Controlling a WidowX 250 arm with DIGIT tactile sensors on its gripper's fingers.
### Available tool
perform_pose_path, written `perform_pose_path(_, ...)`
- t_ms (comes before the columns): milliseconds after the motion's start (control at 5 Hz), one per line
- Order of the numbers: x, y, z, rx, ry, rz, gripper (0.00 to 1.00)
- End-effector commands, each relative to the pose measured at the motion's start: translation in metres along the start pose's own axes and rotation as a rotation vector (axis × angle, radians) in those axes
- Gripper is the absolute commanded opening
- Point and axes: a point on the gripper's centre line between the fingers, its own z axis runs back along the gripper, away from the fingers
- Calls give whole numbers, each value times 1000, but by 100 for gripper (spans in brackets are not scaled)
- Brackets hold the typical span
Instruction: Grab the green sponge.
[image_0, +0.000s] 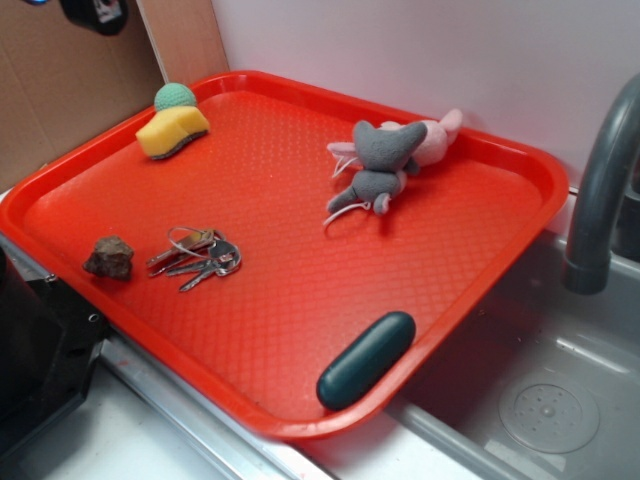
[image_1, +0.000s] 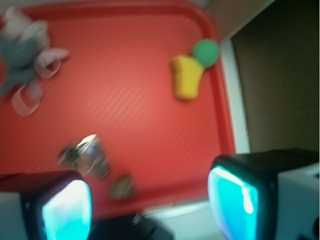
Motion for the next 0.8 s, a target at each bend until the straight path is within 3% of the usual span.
perform_pose_path(0, 24, 31, -70, -113, -65, 28, 100)
perform_pose_path(400, 24, 31, -70, -113, -65, 28, 100)
perform_pose_path(600, 33, 46, -116, -144, -49, 224, 100)
